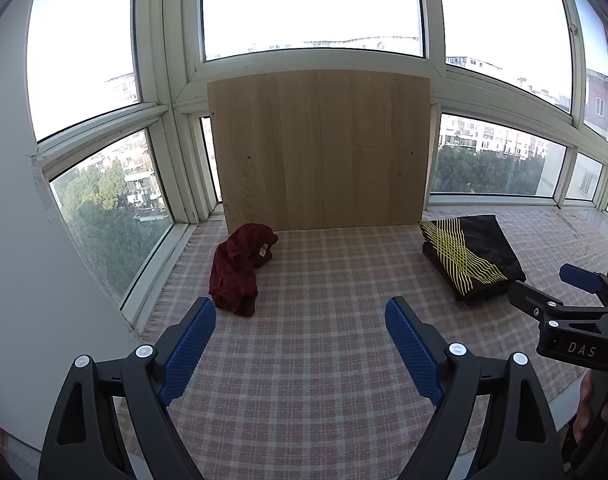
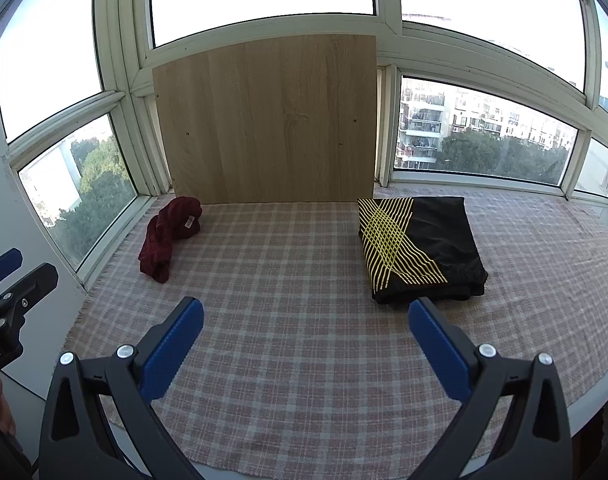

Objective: Fold clothes

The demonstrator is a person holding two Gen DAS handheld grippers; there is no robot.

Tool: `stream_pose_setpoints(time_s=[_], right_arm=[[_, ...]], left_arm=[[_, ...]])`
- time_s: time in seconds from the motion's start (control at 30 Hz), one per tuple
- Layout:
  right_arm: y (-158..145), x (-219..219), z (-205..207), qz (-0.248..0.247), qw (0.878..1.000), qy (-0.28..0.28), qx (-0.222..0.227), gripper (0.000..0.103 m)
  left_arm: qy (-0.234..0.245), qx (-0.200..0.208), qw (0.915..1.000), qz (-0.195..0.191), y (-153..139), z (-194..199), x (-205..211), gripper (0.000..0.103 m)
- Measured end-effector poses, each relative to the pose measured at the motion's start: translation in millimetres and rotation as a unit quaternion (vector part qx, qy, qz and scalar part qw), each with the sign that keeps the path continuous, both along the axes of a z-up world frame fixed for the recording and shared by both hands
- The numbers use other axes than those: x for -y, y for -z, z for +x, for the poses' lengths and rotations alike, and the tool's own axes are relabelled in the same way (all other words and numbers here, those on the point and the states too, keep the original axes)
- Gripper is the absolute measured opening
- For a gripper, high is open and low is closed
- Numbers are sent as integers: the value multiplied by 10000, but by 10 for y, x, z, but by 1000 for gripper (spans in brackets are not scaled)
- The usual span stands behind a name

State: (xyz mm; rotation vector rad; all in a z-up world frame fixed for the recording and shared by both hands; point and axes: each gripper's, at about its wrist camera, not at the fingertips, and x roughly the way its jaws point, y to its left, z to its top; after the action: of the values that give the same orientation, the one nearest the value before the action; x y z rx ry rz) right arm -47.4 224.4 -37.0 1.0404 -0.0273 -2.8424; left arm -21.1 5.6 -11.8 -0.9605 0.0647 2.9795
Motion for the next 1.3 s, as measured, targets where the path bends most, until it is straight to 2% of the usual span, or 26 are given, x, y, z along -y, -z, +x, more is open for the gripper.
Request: stream_pose_setpoints(time_s=[0.87, 1.3], right_arm=[[87, 63, -197, 79, 9998, -30, 156, 103], [162, 246, -488, 151, 9993, -232, 252, 103]], left_arm=[[-13, 143, 9999, 39, 80, -202, 64, 86], [-231, 209, 9995, 101, 175, -441, 256, 86]])
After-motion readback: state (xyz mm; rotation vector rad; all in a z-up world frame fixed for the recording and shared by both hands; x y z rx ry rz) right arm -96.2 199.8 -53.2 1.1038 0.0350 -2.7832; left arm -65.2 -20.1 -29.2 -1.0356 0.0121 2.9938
